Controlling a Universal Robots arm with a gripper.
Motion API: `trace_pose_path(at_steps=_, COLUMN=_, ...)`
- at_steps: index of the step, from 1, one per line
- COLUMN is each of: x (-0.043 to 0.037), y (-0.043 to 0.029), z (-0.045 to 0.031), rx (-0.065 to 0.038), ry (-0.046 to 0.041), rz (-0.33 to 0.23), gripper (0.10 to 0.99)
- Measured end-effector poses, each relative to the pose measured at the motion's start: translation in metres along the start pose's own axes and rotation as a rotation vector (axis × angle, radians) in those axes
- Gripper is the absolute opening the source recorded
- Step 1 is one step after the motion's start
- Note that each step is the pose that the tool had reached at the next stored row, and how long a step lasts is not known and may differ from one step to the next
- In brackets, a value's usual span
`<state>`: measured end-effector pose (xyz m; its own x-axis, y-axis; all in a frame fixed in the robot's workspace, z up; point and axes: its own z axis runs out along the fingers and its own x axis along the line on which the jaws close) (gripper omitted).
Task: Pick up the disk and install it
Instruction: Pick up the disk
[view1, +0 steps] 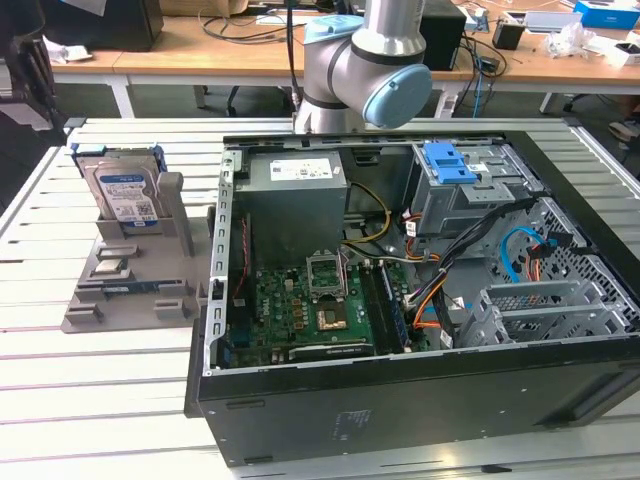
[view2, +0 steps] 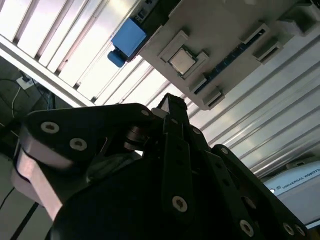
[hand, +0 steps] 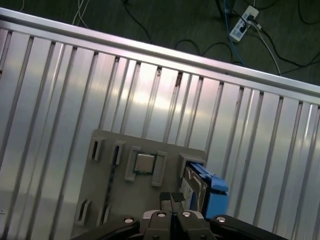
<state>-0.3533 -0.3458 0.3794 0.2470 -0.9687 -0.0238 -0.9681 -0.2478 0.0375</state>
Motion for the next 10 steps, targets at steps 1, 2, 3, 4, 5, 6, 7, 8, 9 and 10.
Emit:
trace_pose_path(at_steps=1, x=0.0, y=0.0, z=0.0, rx=0.0, ry=0.0005, rz=-0.012, gripper=0.106)
trace_pose_path(at_steps=2, x=0.0, y=0.0, z=0.0, rx=-0.001, ry=0.0008, rz=-0.021, gripper=0.106)
trace_pose_path(at_steps=3, x=0.0, y=0.0, z=0.0, rx=-0.001, ry=0.0013, rz=-0.035, gripper=0.106)
trace_pose_path(at_steps=4, x=0.0, y=0.0, z=0.0, rx=-0.001, ry=0.002, rz=-0.053, gripper=0.106)
trace_pose_path(at_steps=5, x=0.0, y=0.0, z=0.0, rx=-0.002, ry=0.0029, rz=-0.078, gripper=0.106)
trace_pose_path(at_steps=6, x=0.0, y=0.0, z=0.0, rx=-0.002, ry=0.0036, rz=-0.095, gripper=0.106)
trace_pose_path(at_steps=7, x=0.0, y=0.0, z=0.0, rx=-0.003, ry=0.004, rz=-0.106, gripper=0.106)
trace_pose_path(at_steps=8, x=0.0, y=0.0, z=0.0, rx=-0.003, ry=0.0047, rz=-0.125, gripper=0.106)
trace_pose_path(at_steps=9, x=0.0, y=0.0, z=0.0, rx=-0.003, ry=0.0053, rz=-0.141, gripper=0.106)
trace_pose_path(at_steps=10, x=0.0, y=0.0, z=0.0, rx=-0.004, ry=0.0057, rz=-0.154, gripper=0.106)
